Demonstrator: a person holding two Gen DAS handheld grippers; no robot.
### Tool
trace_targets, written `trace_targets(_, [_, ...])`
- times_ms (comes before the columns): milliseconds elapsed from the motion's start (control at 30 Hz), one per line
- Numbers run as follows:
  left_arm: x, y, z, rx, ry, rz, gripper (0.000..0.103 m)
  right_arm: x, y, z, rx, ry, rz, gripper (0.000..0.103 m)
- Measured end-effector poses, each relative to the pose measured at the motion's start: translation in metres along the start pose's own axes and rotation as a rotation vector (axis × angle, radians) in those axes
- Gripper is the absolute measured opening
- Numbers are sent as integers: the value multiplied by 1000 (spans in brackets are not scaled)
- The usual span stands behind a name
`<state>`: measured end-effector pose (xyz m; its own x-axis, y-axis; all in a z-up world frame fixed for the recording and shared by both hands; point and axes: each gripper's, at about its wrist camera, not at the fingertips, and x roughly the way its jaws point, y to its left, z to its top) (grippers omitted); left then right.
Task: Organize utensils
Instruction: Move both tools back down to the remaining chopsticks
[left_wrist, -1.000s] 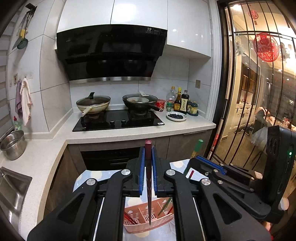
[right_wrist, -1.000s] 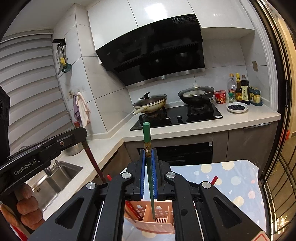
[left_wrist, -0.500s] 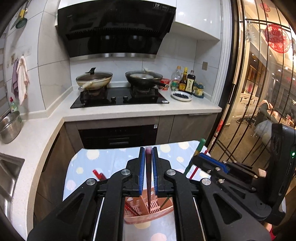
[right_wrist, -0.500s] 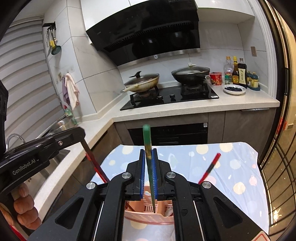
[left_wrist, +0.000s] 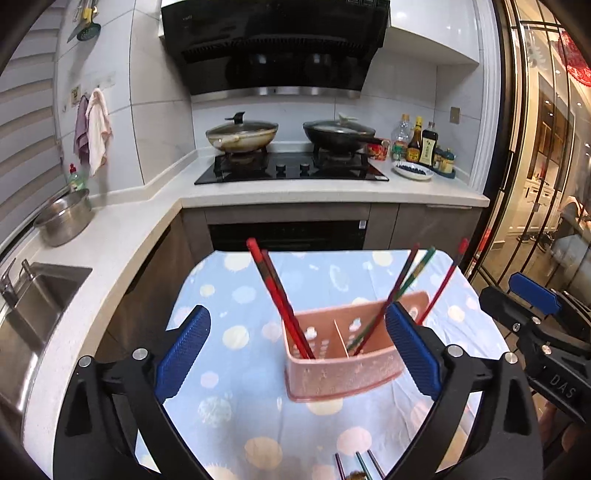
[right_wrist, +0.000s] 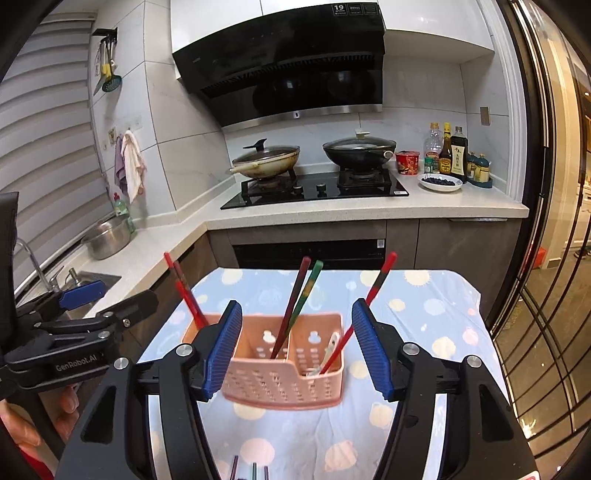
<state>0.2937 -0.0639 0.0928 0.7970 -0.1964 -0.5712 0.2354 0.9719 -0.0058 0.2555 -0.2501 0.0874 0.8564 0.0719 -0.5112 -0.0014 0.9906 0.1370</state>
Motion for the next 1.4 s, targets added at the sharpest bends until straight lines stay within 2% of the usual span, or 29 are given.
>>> trace_targets(133, [-3, -1, -14, 3, 26, 15, 96, -7, 1, -12, 6, 20, 3, 60])
trace_targets(267, [-2, -1, -30, -14, 64, 10, 96, -14, 2, -27, 7, 38, -3, 64])
trace_targets(567, [2, -4, -71, -25, 168, 19, 96, -23, 6, -63, 4, 106, -12, 64])
trace_targets(1100, [-20, -12, -119, -10, 212, 36, 96, -51, 6, -116, 9, 167, -16, 66])
trace_targets(1400, [-24, -14, -156, -14, 280, 37, 96, -66, 0, -150, 14, 219, -27, 66])
